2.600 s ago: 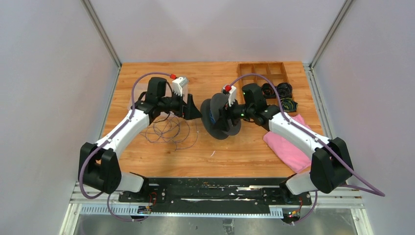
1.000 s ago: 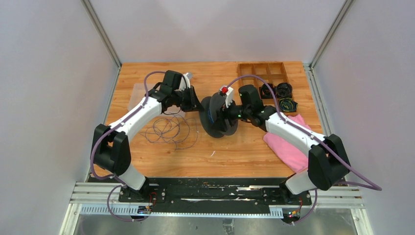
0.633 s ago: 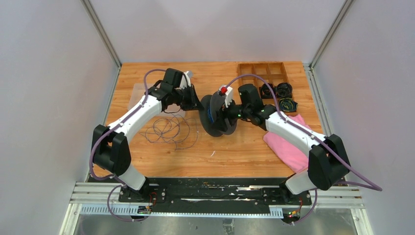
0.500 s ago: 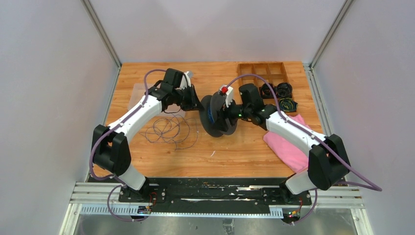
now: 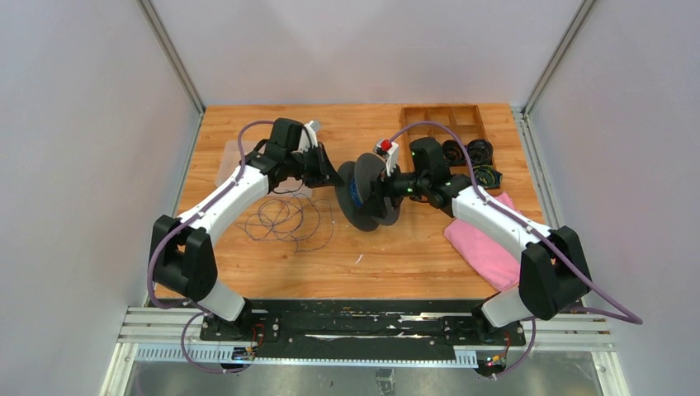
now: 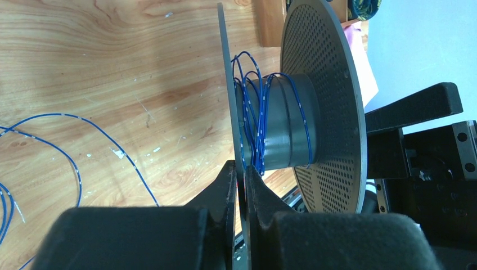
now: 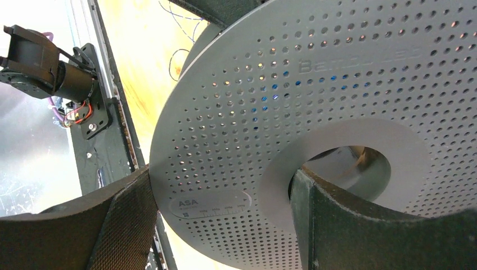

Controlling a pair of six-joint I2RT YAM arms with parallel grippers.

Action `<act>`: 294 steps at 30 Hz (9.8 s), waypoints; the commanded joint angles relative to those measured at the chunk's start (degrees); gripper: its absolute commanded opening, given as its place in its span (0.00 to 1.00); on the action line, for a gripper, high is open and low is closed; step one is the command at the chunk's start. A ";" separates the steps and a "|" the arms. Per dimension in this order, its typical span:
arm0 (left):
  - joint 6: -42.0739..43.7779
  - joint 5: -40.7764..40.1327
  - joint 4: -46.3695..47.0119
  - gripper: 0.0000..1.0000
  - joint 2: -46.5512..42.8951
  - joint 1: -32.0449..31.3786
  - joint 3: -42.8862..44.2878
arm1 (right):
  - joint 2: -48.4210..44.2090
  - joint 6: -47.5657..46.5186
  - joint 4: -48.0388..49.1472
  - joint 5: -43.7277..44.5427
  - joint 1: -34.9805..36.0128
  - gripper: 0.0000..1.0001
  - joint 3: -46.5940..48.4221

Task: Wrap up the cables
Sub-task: Place the cable reel at the center of the board, then pick up the cable from the center of the board, then wrap the cable around the cable reel.

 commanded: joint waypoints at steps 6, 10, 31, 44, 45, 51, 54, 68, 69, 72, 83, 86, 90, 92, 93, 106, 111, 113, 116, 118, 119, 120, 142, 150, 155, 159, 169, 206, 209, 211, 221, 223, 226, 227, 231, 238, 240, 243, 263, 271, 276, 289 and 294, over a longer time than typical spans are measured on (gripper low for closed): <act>2.72 1.74 3.31 0.00 -2.76 1.10 -1.45 | -0.84 3.37 0.98 1.29 -1.57 0.77 1.58; 3.55 0.71 3.93 0.00 -2.96 1.49 -2.48 | -2.18 -0.39 -2.18 3.40 -1.55 0.78 2.41; 10.56 -11.25 -4.68 0.00 -4.44 -0.94 4.41 | -6.56 -8.07 -11.96 13.86 -1.45 0.80 6.28; 17.10 -23.49 -7.44 0.01 -6.91 -6.10 6.99 | -6.41 -8.57 -12.10 14.53 -1.48 0.80 4.97; 17.43 -24.15 -7.40 0.01 -6.90 -6.15 6.84 | -6.43 -8.56 -12.10 14.57 -1.46 0.80 5.00; 19.37 -27.59 -6.94 0.00 -7.34 -7.94 6.65 | -6.29 -8.70 -12.12 14.28 -1.45 0.80 4.65; 19.63 -27.82 -6.41 0.00 -6.98 -8.53 6.46 | -6.16 -8.77 -12.07 14.33 -1.54 0.80 4.19; 20.69 -29.68 -4.63 0.01 -3.99 -12.28 6.09 | -5.02 -9.50 -12.20 14.34 -1.63 0.80 3.64; 21.05 -30.14 -4.68 0.00 -3.76 -12.71 6.16 | -4.84 -9.50 -12.18 14.21 -1.63 0.80 3.57; 21.79 -31.37 -4.60 0.01 -3.52 -13.65 6.21 | -4.60 -9.56 -12.25 14.18 -1.67 0.80 3.54; 22.17 -32.28 -3.77 0.11 -3.24 -14.88 5.17 | -4.27 -9.51 -12.24 13.51 -2.09 0.80 3.17; 21.90 -31.73 -3.63 0.13 -3.32 -14.96 5.03 | -4.01 -9.08 -12.27 12.77 -2.05 0.80 3.31; 21.61 -31.42 -3.46 0.13 -3.14 -15.08 4.74 | -3.27 -8.26 -12.26 11.48 -2.07 0.80 3.87; 21.51 -31.28 -3.42 0.13 -2.98 -15.13 4.62 | -2.58 -7.74 -12.29 10.90 -2.07 0.80 4.25; 21.49 -31.29 -3.38 0.14 -2.95 -15.20 4.66 | -1.99 -7.16 -12.26 10.44 -2.07 0.80 4.46; 20.16 -29.50 -2.72 0.29 -3.35 -15.35 3.45 | 0.77 1.84 -4.81 5.15 -1.81 0.80 4.95; 18.88 -26.89 -2.10 0.37 -4.05 -15.37 2.61 | 1.30 3.10 -4.34 4.75 -1.68 0.80 6.50; 18.27 -25.60 -1.82 0.39 -4.29 -15.34 2.12 | 1.79 3.45 -4.64 5.13 -1.32 0.80 7.47; 17.25 -24.12 -1.34 0.41 -4.94 -15.38 1.27 | 2.31 4.29 -5.09 6.34 -0.93 0.80 8.71; 16.39 -22.80 -0.90 0.42 -5.50 -15.32 0.49 | 2.70 4.63 -5.27 8.03 -0.79 0.79 9.25; 15.90 -21.95 -0.64 0.43 -5.76 -15.34 0.10 | 3.02 4.61 -5.68 8.75 -0.77 0.79 9.76; 15.33 -20.92 -0.19 0.44 -6.10 -15.32 -0.26 | 3.35 4.51 -6.18 9.27 -0.75 0.78 10.22; 16.85 -16.60 2.94 0.60 -11.53 -13.08 -4.57 | 3.93 0.14 -10.49 13.90 -1.54 0.66 14.79; 36.68 -19.03 -3.92 0.70 -16.33 -11.11 -2.51 | -0.26 -1.97 -10.61 15.83 -1.55 0.75 14.19; 60.28 -14.98 -10.22 0.72 -22.70 -11.13 -8.59 | -4.71 -3.97 -10.35 17.98 -2.21 0.77 11.88; 70.15 -16.33 -13.48 0.72 -24.64 -10.93 -14.26 | -8.38 -6.19 -9.24 19.83 -2.90 0.77 9.36; 64.03 -27.65 -16.60 0.76 -19.28 -9.76 -19.16 | -13.43 -8.16 -7.31 21.62 -3.65 0.78 3.98; 58.07 -30.69 -10.42 0.23 -7.31 -5.05 -22.58 | -11.20 -8.09 -6.44 20.03 -4.00 0.78 2.99; 58.07 -31.20 -10.09 0.11 -7.18 -5.03 -22.20 | -11.03 -8.17 -6.74 19.81 -4.00 0.78 3.39; 58.31 -31.29 -10.93 0.04 -7.53 -4.80 -21.57 | -10.86 -8.46 -7.36 19.44 -4.01 0.78 3.91; 61.17 -24.66 -23.65 0.00 -18.84 -2.47 -10.51 | -8.47 -9.67 -12.44 9.58 -3.71 0.77 13.24; 60.55 -23.34 -25.48 0.00 -20.18 -2.46 -6.11 | -7.76 -8.01 -12.42 8.83 -3.03 0.77 15.03; 59.44 -21.63 -27.01 0.00 -20.24 -2.53 -0.07 | -6.29 -6.19 -12.78 10.14 -0.83 0.77 17.81; 59.24 -21.16 -27.76 0.00 -19.81 -2.50 2.34 | -5.72 -5.57 -12.95 10.70 -0.21 0.77 18.70; 59.30 -20.97 -28.55 0.00 -17.62 -2.60 10.16 | -3.83 -1.74 -13.37 13.71 0.57 0.77 21.17; 56.45 -15.63 -27.94 0.00 -13.45 -2.76 18.61 | -2.81 0.81 -10.57 8.74 1.24 0.76 20.81; 55.21 -10.75 -26.88 0.00 -12.92 -2.77 19.19 | -2.02 3.31 -7.55 4.93 1.35 0.73 20.74; 53.94 -5.54 -24.35 0.00 -12.54 -2.92 18.78 | -0.11 6.07 -4.33 -0.44 1.49 0.70 21.23; 50.90 -0.81 -12.60 0.00 -21.39 -4.68 7.74 | 9.86 11.84 0.64 -8.94 6.25 0.52 27.61; 50.22 -0.78 -11.89 0.00 -22.07 -4.77 6.92 | 10.63 8.76 -1.48 -10.78 8.10 0.39 28.34; 50.69 -1.01 -11.57 0.00 -22.56 -4.78 6.03 | 10.10 7.00 -2.46 -9.91 8.45 0.12 28.44; 54.89 0.20 -6.97 0.64 -28.44 -4.34 -1.48 | 2.64 1.71 -6.81 -8.39 6.44 0.00 27.37; 54.21 1.80 -2.53 0.77 -27.88 -1.51 -4.34 | 0.47 1.06 -7.71 -10.12 5.57 0.01 26.91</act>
